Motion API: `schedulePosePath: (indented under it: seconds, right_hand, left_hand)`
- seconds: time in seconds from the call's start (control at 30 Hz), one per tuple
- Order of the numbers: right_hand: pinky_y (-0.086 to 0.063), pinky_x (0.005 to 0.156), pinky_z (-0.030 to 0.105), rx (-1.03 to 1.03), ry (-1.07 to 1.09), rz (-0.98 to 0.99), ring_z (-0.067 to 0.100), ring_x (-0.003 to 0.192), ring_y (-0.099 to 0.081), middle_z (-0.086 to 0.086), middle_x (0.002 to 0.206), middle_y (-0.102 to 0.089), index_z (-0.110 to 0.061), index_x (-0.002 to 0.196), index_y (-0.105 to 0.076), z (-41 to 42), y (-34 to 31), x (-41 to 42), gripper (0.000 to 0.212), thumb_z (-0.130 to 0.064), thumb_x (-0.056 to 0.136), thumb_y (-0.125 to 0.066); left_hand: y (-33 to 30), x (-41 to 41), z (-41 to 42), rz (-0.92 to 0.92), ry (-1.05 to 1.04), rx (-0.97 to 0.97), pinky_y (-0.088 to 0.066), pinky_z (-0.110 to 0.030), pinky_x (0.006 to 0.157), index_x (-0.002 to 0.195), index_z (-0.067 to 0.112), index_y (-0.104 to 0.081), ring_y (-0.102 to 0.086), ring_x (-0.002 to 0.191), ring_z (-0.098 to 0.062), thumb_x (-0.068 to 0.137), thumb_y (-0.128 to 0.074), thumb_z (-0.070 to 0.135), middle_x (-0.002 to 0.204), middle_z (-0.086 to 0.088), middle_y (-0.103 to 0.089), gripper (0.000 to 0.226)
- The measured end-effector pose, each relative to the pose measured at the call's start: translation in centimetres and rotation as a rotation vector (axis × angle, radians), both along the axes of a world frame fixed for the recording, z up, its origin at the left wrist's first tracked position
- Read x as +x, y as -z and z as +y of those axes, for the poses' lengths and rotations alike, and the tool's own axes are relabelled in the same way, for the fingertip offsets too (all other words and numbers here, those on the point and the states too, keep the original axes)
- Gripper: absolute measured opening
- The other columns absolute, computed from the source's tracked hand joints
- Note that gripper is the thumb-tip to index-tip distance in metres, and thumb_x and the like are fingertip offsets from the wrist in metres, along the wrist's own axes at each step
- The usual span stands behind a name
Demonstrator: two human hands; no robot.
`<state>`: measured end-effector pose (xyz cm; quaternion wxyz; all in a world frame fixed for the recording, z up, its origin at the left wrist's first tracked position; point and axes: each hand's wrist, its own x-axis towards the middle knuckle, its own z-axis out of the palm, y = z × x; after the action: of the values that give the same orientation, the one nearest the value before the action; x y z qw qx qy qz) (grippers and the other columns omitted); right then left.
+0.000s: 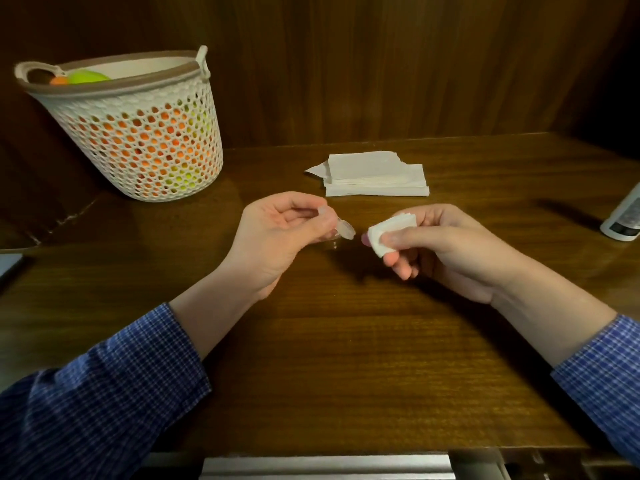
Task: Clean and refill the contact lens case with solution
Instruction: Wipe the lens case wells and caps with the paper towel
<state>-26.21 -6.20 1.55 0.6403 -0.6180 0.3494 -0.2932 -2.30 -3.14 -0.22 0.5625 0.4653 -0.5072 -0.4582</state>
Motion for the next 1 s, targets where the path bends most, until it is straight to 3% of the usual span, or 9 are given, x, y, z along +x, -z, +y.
schedulePosePath:
  seconds: [0.13, 0.23, 0.53, 0.67, 0.73, 0.83, 1.0]
  right_hand:
    - [-0.048, 0.054, 0.023, 0.126, 0.321, -0.066, 0.012, 0.059, -0.057, 0.005, 0.071, -0.070, -0.009, 0.090, -0.071, -1.4, -0.1, -1.1, 0.006, -0.012, 0.094, -0.068]
    - [-0.045, 0.059, 0.028, 0.168, 0.444, -0.074, 0.014, 0.062, -0.055, 0.003, 0.070, -0.068, -0.009, 0.103, -0.067, -2.5, 0.5, -1.8, 0.008, -0.012, 0.096, -0.067]
    - [-0.048, 0.058, 0.029, 0.196, 0.520, -0.063, 0.014, 0.063, -0.058, 0.003, 0.068, -0.069, -0.009, 0.116, -0.063, -3.3, 1.1, -2.3, 0.023, -0.014, 0.095, -0.069]
    - [-0.050, 0.052, 0.024, 0.193, 0.524, -0.075, 0.011, 0.060, -0.059, 0.002, 0.070, -0.070, -0.014, 0.117, -0.061, -3.3, 1.2, -2.3, 0.025, -0.017, 0.094, -0.071]
    - [-0.052, 0.053, 0.023, 0.189, 0.505, -0.068, 0.012, 0.065, -0.061, 0.005, 0.081, -0.069, -0.016, 0.116, -0.060, -3.5, 1.3, -2.3, 0.027, -0.017, 0.092, -0.073]
    - [-0.053, 0.056, 0.022, 0.151, 0.471, -0.017, 0.010, 0.064, -0.064, 0.007, 0.084, -0.068, -0.014, 0.109, -0.065, -3.9, 1.4, -2.2, 0.020, -0.014, 0.091, -0.074]
    - [-0.053, 0.054, 0.022, 0.160, 0.495, -0.089, 0.011, 0.063, -0.061, 0.010, 0.089, -0.067, -0.013, 0.111, -0.069, -4.8, 1.5, -2.4, 0.025, -0.005, 0.088, -0.073]
  left_hand:
    - [0.2, 1.9, -0.1, -0.258, -0.113, -0.033, -0.063, -0.033, 0.089, 0.126, 0.024, -0.064, -0.076, 0.102, -0.016, 0.085, -0.082, 0.007, 0.104, 0.001, -0.079, 0.048]
    - [0.7, 3.1, 0.3, -0.471, -0.140, -0.053, -0.063, -0.030, 0.088, 0.136, 0.021, -0.057, -0.076, 0.097, -0.011, 0.084, -0.084, 0.010, 0.099, 0.005, -0.078, 0.060]
    - [1.4, 5.5, 2.4, -0.848, -0.139, -0.071, -0.054, -0.037, 0.104, 0.140, 0.023, -0.056, -0.070, 0.100, 0.002, 0.084, -0.085, 0.022, 0.095, 0.016, -0.076, 0.063]
    - [1.0, 5.7, 2.5, -1.039, -0.160, -0.052, -0.053, -0.041, 0.105, 0.138, 0.026, -0.059, -0.064, 0.110, -0.005, 0.088, -0.080, 0.030, 0.108, 0.016, -0.072, 0.054]
    - [0.6, 5.3, 2.3, -1.105, -0.215, -0.090, -0.053, -0.034, 0.100, 0.136, 0.028, -0.060, -0.058, 0.114, -0.006, 0.088, -0.080, 0.034, 0.120, 0.013, -0.066, 0.052]
    - [-0.2, 2.7, 1.2, -1.106, -0.210, -0.264, -0.042, -0.020, 0.091, 0.129, 0.028, -0.065, -0.051, 0.112, -0.005, 0.089, -0.076, 0.036, 0.118, 0.013, -0.061, 0.043]
    - [0.2, -3.6, -2.5, -1.302, -0.090, -0.341, -0.034, -0.030, 0.103, 0.130, 0.026, -0.067, -0.041, 0.128, -0.016, 0.092, -0.067, 0.046, 0.130, 0.005, -0.058, 0.043]
